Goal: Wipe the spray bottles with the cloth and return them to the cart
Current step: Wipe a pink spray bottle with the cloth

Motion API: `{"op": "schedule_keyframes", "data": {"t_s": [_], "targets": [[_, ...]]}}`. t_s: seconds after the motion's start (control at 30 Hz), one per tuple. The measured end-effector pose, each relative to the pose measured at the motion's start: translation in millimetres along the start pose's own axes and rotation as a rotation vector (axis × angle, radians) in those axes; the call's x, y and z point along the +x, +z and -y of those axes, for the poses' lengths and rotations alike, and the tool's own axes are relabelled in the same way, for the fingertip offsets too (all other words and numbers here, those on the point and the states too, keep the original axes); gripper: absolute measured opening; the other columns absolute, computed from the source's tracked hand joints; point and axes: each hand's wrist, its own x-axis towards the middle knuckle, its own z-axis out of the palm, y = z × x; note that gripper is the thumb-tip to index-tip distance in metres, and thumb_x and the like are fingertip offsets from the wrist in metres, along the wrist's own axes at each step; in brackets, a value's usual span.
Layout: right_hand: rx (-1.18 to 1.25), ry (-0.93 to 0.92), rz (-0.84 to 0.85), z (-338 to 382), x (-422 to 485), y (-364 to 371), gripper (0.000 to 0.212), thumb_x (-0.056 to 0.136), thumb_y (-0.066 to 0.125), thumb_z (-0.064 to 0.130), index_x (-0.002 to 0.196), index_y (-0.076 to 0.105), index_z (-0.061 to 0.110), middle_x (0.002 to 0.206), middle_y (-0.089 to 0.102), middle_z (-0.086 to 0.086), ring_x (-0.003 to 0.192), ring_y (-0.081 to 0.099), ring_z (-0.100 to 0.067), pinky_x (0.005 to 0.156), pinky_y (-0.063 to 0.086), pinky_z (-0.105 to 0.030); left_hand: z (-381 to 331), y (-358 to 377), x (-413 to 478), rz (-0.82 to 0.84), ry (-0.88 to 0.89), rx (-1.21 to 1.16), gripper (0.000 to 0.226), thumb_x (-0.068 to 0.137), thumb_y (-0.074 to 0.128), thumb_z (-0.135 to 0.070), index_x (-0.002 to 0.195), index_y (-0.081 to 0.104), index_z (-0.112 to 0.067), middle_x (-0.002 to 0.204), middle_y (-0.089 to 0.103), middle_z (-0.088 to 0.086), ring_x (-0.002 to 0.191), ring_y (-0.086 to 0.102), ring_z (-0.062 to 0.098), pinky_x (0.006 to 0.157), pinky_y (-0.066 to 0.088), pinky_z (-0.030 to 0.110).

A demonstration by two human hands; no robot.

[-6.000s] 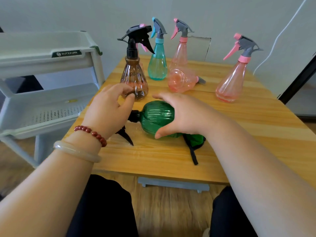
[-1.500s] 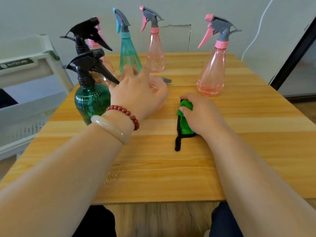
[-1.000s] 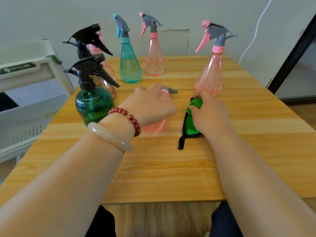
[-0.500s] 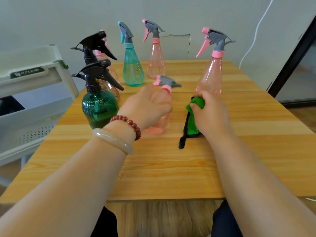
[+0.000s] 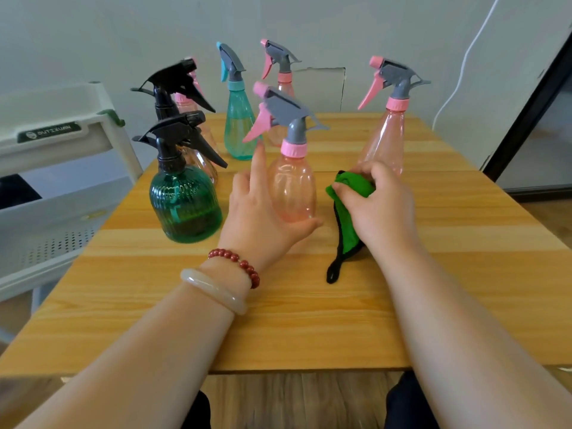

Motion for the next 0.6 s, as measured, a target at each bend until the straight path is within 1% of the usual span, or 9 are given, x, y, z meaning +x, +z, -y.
{"op": "schedule_keyframes", "data": {"t_s": [0.1, 0.2, 0.27, 0.33, 0.4, 0.43, 0.5, 0.57, 0.6], "targets": [[0.110, -0.030, -0.030, 4.6, -4.8, -0.6, 0.017, 0.085, 0.075, 0.027, 0.094, 0.063, 0.020, 0.081, 0.061, 0.019, 0.074, 0.056, 0.009, 0.063, 0.041, -0.005, 3.7, -4.3, -0.8, -0.004, -0.082, -0.122, 0.121, 0.066, 0.081, -0.055, 0.156, 0.005, -0.027, 0.154, 0.025, 0.001, 0.139, 0.028, 0.013, 0.107, 0.028, 0.028], [0.236, -0.025, -0.031, 10.0, -8.5, 0.1, 0.014, 0.087, 0.072, 0.024, 0.094, 0.061, 0.019, 0.083, 0.063, 0.013, 0.072, 0.056, 0.005, 0.062, 0.042, -0.008, 7.3, -5.7, 0.3, -0.058, -0.072, -0.176, 0.100, 0.072, 0.078, -0.053, 0.151, 0.025, -0.024, 0.145, 0.036, -0.004, 0.120, 0.035, 0.002, 0.104, 0.032, 0.023], [0.322, -0.001, -0.046, 12.8, -10.3, 1.0, 0.013, 0.088, 0.071, 0.022, 0.095, 0.059, 0.019, 0.083, 0.062, 0.009, 0.070, 0.057, 0.000, 0.061, 0.046, -0.013, 8.1, -6.7, -0.1, -0.054, -0.057, -0.210, 0.096, 0.076, 0.078, -0.047, 0.152, 0.023, -0.027, 0.140, 0.040, -0.009, 0.117, 0.037, 0.000, 0.098, 0.035, 0.020], [0.360, 0.023, -0.068, 14.3, -11.3, 1.8, 0.013, 0.088, 0.069, 0.017, 0.093, 0.057, 0.021, 0.081, 0.060, 0.009, 0.068, 0.057, -0.002, 0.059, 0.048, -0.017, 8.6, -7.8, -1.6, -0.003, -0.061, -0.256, 0.098, 0.080, 0.076, -0.040, 0.154, 0.014, -0.029, 0.136, 0.042, -0.011, 0.114, 0.042, 0.002, 0.090, 0.038, 0.020], [0.348, 0.023, -0.083, 15.6, -12.5, 2.7, 0.018, 0.086, 0.066, 0.013, 0.091, 0.055, 0.026, 0.084, 0.061, 0.007, 0.069, 0.058, -0.004, 0.060, 0.049, -0.020, 7.2, -7.6, -3.5, 0.030, -0.052, -0.267, 0.101, 0.080, 0.075, -0.041, 0.155, 0.010, -0.029, 0.143, 0.039, -0.008, 0.118, 0.041, 0.003, 0.094, 0.038, 0.023], [0.347, 0.024, -0.088, 16.1, -12.9, 3.3, 0.020, 0.085, 0.066, 0.013, 0.090, 0.054, 0.029, 0.087, 0.062, 0.005, 0.074, 0.062, -0.007, 0.063, 0.051, -0.024, 6.7, -6.5, -3.3, 0.016, -0.030, -0.244, 0.103, 0.077, 0.076, -0.045, 0.155, 0.011, -0.027, 0.145, 0.036, -0.006, 0.123, 0.039, 0.004, 0.100, 0.037, 0.024], [0.337, 0.037, -0.090, 16.3, -13.0, 5.3, 0.022, 0.082, 0.064, 0.015, 0.089, 0.054, 0.033, 0.094, 0.064, -0.001, 0.082, 0.065, -0.018, 0.068, 0.055, -0.034, 4.2, -5.4, -2.4, -0.037, 0.014, -0.175, 0.105, 0.069, 0.076, -0.055, 0.152, 0.020, -0.025, 0.139, 0.034, -0.007, 0.127, 0.036, 0.006, 0.105, 0.032, 0.023], [0.326, 0.053, -0.079, 16.7, -13.6, 6.8, 0.021, 0.082, 0.064, 0.014, 0.091, 0.056, 0.032, 0.094, 0.065, -0.001, 0.083, 0.065, -0.021, 0.070, 0.056, -0.038, 1.6, -6.7, -0.8, -0.049, 0.007, -0.166, 0.098, 0.071, 0.078, -0.049, 0.150, 0.024, -0.026, 0.132, 0.036, -0.009, 0.125, 0.038, 0.007, 0.105, 0.033, 0.023], [0.327, 0.058, -0.074, 16.0, -13.5, 7.5, 0.021, 0.082, 0.064, 0.014, 0.092, 0.057, 0.031, 0.093, 0.065, 0.001, 0.082, 0.065, -0.021, 0.070, 0.056, -0.038, 2.3, -7.3, 0.5, -0.028, 0.001, -0.188, 0.096, 0.075, 0.077, -0.043, 0.151, 0.021, -0.027, 0.133, 0.038, -0.010, 0.126, 0.040, 0.008, 0.107, 0.037, 0.027]]}}
